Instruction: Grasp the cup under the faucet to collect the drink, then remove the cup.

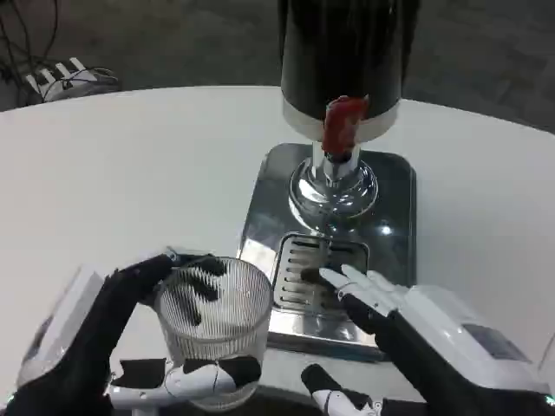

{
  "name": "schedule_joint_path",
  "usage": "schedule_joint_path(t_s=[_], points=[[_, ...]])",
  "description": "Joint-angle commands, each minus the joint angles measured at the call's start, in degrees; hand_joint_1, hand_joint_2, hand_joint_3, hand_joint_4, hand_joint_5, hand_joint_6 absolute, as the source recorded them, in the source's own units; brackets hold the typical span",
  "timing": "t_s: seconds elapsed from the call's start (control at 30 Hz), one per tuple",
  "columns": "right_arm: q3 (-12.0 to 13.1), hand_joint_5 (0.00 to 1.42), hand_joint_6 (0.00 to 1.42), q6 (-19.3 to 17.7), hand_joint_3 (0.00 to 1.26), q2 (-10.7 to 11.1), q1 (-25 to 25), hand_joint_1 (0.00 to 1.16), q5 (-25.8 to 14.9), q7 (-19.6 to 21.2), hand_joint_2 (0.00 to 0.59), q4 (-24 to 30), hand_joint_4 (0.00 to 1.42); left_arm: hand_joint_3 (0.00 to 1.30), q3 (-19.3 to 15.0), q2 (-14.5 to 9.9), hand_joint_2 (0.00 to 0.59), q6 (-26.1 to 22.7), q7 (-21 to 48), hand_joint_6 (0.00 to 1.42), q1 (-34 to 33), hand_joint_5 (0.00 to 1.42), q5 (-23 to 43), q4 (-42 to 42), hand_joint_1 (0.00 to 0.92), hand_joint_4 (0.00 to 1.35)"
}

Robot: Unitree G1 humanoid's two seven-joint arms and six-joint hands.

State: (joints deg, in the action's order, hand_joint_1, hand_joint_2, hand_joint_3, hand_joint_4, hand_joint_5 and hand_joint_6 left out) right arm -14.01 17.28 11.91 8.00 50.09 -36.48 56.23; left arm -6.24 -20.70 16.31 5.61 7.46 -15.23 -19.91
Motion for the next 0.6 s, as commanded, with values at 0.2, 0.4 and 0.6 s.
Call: schedule_joint_path(t_s=[0.2,0.4,0.6], points=[[-0.02,0.00,0.00,0.14,0.10,-0.24,-0.88,0.51,-0.54,-0.35,0.464,-0.52,0.03,0.77,-0.02,-0.01,0.025,1.41,-0.01,0.68,-0.39,0.85,0.21,-0.66,0.759,0.78],[-0.08,0.00,0.00,0.28,0.10,-0.26,-0.89,0.50,-0.61,-0.37,0.464,-0.61,0.03,0.77,0.03,0.02,0.026,1.31,-0.06,0.68,-0.46,0.85,0.06,-0.64,0.759,0.78],[-0.42,0.00,0.00,0.67,0.10,-0.35,-1.36,0.50,-0.15,-0.86,0.464,-0.65,0.03,0.77,0.00,-0.66,0.027,2.23,-0.13,0.68,-0.68,0.85,-0.75,0.86,0.760,0.78]])
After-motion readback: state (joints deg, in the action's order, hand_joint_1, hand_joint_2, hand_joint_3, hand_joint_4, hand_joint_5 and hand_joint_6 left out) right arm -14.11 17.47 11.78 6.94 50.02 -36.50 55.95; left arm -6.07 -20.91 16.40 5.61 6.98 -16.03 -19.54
